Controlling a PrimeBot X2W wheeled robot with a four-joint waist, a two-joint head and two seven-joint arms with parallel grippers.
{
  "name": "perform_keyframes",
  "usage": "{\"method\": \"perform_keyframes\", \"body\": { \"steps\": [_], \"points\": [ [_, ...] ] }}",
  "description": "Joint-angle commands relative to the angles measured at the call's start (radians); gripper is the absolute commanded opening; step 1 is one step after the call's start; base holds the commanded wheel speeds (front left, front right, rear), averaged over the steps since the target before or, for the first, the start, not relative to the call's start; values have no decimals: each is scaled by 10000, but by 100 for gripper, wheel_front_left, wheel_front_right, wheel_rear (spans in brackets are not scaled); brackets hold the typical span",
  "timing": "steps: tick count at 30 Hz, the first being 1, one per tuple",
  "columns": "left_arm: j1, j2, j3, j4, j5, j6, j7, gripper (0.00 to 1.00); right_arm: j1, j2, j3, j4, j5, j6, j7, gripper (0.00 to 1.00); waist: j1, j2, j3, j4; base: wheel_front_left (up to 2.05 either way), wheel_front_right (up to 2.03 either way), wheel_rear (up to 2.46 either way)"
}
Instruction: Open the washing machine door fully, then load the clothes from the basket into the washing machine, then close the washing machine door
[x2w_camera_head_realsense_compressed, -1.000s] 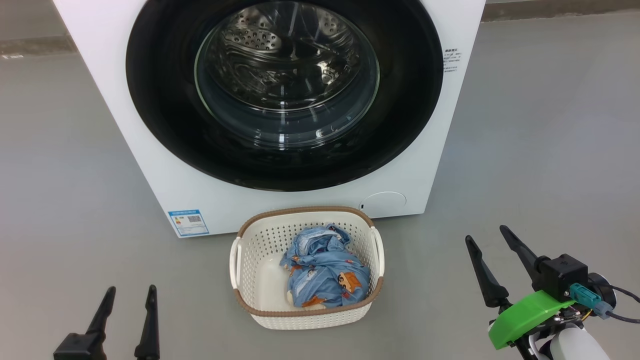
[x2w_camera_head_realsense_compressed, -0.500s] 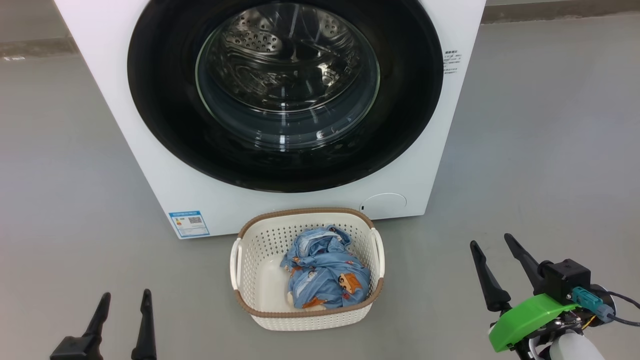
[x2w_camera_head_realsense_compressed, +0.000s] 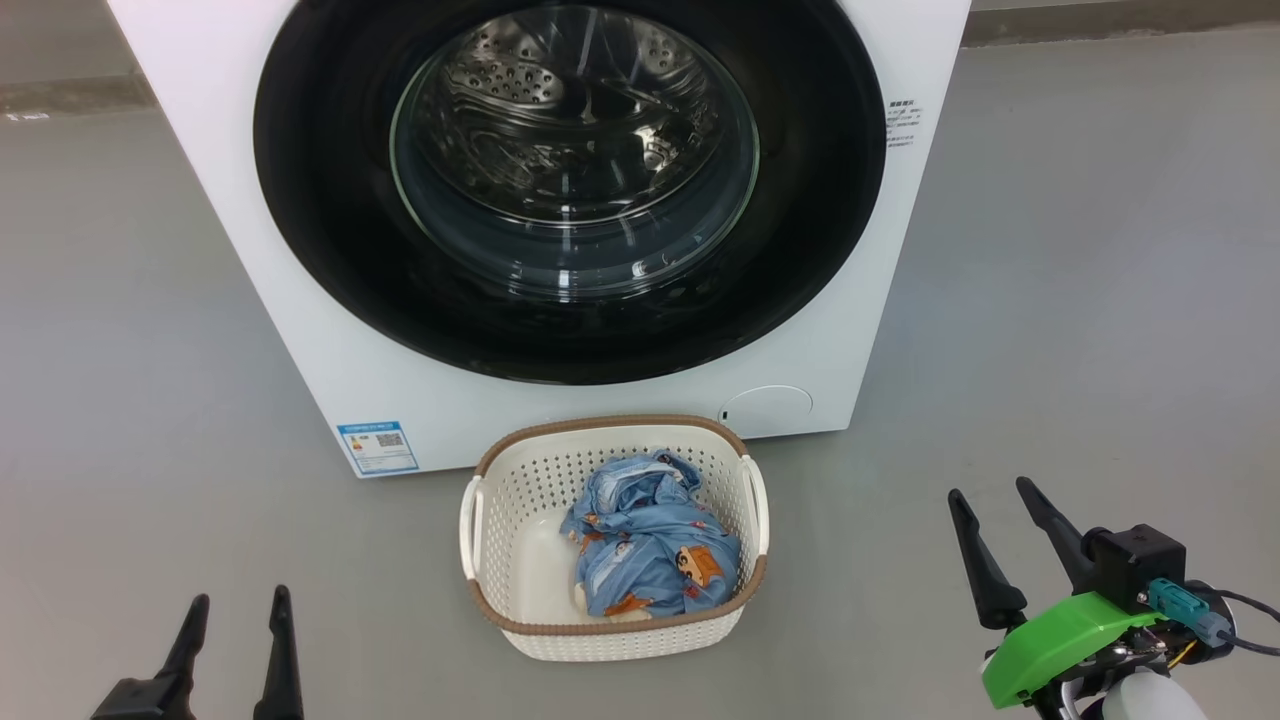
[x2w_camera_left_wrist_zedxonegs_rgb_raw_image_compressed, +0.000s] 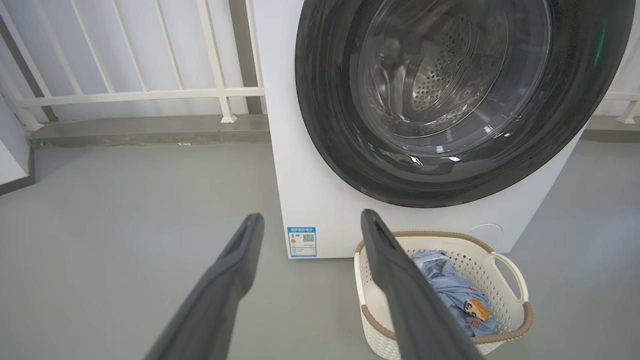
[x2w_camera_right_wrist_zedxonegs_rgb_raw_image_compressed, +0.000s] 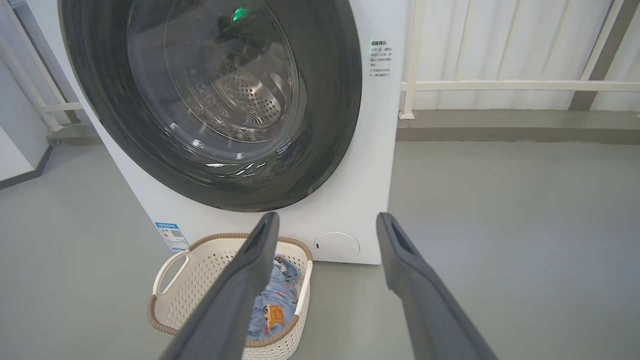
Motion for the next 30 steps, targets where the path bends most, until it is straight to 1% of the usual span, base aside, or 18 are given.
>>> {"method": "perform_keyframes", "body": {
  "steps": [1,15,24,30],
  "points": [
    [-482,129,326,-176,41,54,-122,100,-405,17,169,-194,132,-13,-122,100,0,0,3,0,0,0,0],
    [-531,62,508,-255,-76,7,-122,100,-362,-62,227,-382,-220,-13,-122,100,0,0,23,41,0,0,0],
    [-574,38,471,-225,-8,-37,-122,100,-359,-66,228,-412,-264,-13,-122,100,0,0,52,46,0,0,0],
    [-588,125,409,-230,245,-41,-122,100,-336,-53,182,-462,-294,-13,-122,100,-1,0,71,45,6,6,-12]
  ]
}}
